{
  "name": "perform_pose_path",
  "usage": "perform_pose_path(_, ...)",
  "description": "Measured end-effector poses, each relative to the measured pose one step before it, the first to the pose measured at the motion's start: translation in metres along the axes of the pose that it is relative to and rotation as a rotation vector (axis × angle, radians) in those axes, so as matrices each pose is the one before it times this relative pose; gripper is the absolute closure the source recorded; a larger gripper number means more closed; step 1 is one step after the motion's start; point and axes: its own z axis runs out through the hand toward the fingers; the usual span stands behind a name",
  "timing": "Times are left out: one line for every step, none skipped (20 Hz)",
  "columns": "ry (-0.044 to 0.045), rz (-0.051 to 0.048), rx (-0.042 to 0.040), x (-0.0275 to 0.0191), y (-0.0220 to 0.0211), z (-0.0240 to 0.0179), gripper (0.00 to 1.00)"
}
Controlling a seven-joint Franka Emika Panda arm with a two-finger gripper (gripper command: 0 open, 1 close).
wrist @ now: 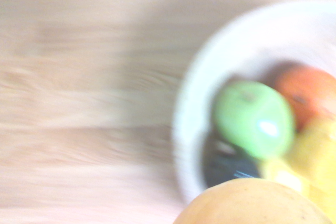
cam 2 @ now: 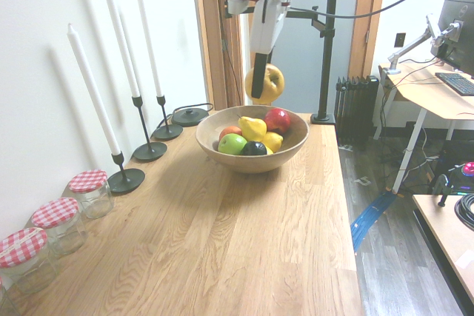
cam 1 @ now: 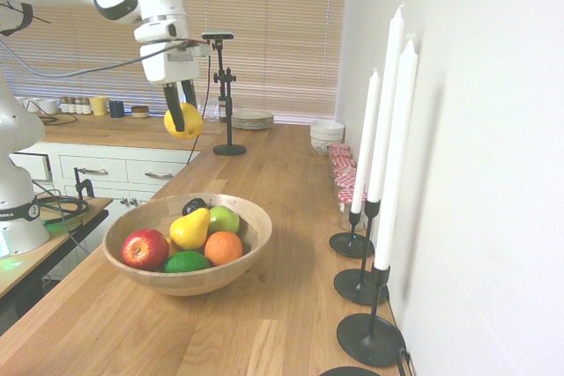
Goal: Take pear out of the basket
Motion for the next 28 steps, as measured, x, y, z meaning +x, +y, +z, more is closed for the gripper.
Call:
perform_pose_path(0.00256,-0.01128,-0.00555,-0.0089,-0.01647,0.00191,1.0)
perform_pose_path(-0.00017,-0.00914,-0.00838,-0.00668,-0.01443,0.00458,1.0)
perform_pose_path(-0.0055,-0.00751,-0.00942,-0.00485,-0.01244,0.00735,1.0)
perform_pose_path(-0.00856,-0.00562,-0.01208,-0.00251,-0.01049,0.01007,1.0)
perform_pose_path(-0.01045,-0.00319,-0.01125,-0.00007,-0.00876,0.01168,1.0)
perform_pose_path(-0.01171,-0.00309,-0.01007,0.00087,-0.00888,0.0134,1.0)
perform_pose_path(-0.00955,-0.00099,-0.00829,0.00162,-0.00813,0.01328,1.0)
perform_pose_path(-0.00964,0.00128,-0.00861,0.00158,-0.00822,0.01368,1.0)
perform_pose_path(-0.01124,0.00045,-0.00926,0.00099,-0.00818,0.01427,1.0)
perform_pose_path(-0.00915,0.00022,-0.00687,0.00064,-0.00933,0.01453,1.0)
perform_pose_path(-0.00873,0.00172,-0.0079,-0.00016,-0.00898,0.01389,1.0)
perform_pose_path(-0.00652,0.00413,-0.00607,-0.00056,-0.00877,0.01276,1.0)
perform_pose_path(-0.00544,0.00257,-0.00518,-0.00067,-0.00812,0.01092,1.0)
perform_pose_path(-0.00503,0.00404,-0.00479,-0.0009,-0.00712,0.01014,1.0)
perform_pose_path(-0.00426,0.00557,-0.00357,-0.0015,-0.00598,0.00882,1.0)
perform_pose_path(-0.00532,0.00382,-0.00427,-0.0016,-0.00467,0.00767,1.0)
perform_pose_path(-0.00562,0.004,-0.00306,-0.0015,-0.00383,0.00678,1.0)
perform_pose_path(-0.00548,0.00423,-0.00285,-0.00158,-0.00319,0.00651,1.0)
perform_pose_path(-0.00524,0.00451,-0.00218,-0.00161,-0.00301,0.00595,1.0)
perform_pose_path(-0.00648,0.00439,-0.00189,-0.00183,-0.00299,0.00588,1.0)
perform_pose_path(-0.00506,0.00254,-0.00284,-0.00181,-0.00285,0.00568,1.0)
perform_pose_path(-0.00312,0.00265,-0.0017,-0.00155,-0.00279,0.00531,1.0)
perform_pose_path(-0.00192,0.00251,-0.00012,-0.00168,-0.00294,0.00466,1.0)
perform_pose_path(-0.00253,0.00274,-0.00136,-0.00182,-0.0025,0.00392,1.0)
perform_pose_path(-0.00231,0.00294,-0.00156,-0.00183,-0.00235,0.00377,1.0)
perform_pose_path(-0.00171,0.00237,-0.00024,-0.00138,-0.00194,0.00298,1.0)
perform_pose_path(-0.00156,0.00215,0.00075,-0.00128,-0.0018,0.00244,1.0)
perform_pose_path(-0.00128,0.00162,0.00147,-0.00115,-0.00174,0.00226,1.0)
